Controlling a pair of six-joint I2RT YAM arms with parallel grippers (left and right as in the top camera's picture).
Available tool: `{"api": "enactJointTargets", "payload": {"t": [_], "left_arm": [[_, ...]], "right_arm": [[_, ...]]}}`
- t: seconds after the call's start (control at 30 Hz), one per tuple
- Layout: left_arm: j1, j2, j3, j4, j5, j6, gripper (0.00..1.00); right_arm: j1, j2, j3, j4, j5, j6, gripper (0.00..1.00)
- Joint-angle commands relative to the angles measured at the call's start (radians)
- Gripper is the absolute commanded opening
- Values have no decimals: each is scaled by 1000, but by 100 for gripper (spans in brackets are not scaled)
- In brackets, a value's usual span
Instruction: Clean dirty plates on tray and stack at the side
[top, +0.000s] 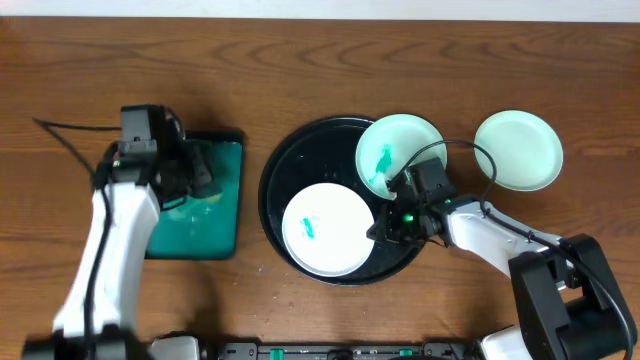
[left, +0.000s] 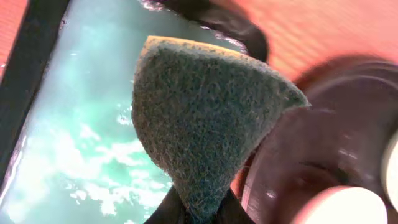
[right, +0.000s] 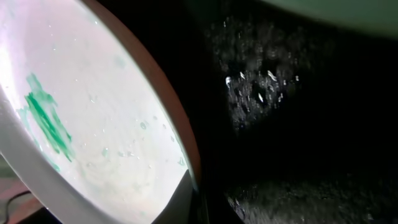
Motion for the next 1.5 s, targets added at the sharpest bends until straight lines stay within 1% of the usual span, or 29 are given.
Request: {"api": "enactJointTargets", "payload": {"t": [0.0,0.1,0.2,0.33,0.5,0.63,0.87,0.97,1.1,1.27,1.33,1.4,1.43,1.47], "left_arm": [[-25,-73,9,-50,5,-51,7],[-48,-82,9,-99,5,-57,7],[-86,-75,8,-127,5,-57,7],[-155,-74,8,-122,-2,-57,7],[-241,-53,8,-122,-6,-63,7],[-309,-8,8,-117,-3,-96,7],[-496,110,8,-31,13,-164,7],[-570,183,8,18,14,-213,7],[-620,274,8,68,14,-298,7],[-632,395,8,97,28,-358,7],[-632,449,8,111,76,-364,7],[-634,500,8,132,171,-364,7],[-640,543,8,160,279,-364,7],[-647,557,8,177,331,-363,7]], "right_arm": [[25,-23,39,-91,189,-68,2],[53,-48,79,-161,325,-75,2],[86,-50,104,-188,396,-72,2],[120,-49,103,-196,456,7,2],[172,-49,103,-169,474,15,2],[212,-50,104,-142,482,16,2],[225,-49,106,-139,481,55,2],[225,-49,106,-142,481,54,2],[225,-50,106,-144,476,54,2],[225,-50,106,-143,463,54,1],[225,-50,106,-143,462,53,1],[225,-50,106,-145,460,54,2],[225,-50,106,-145,454,54,2],[225,-50,106,-144,451,54,2]]}}
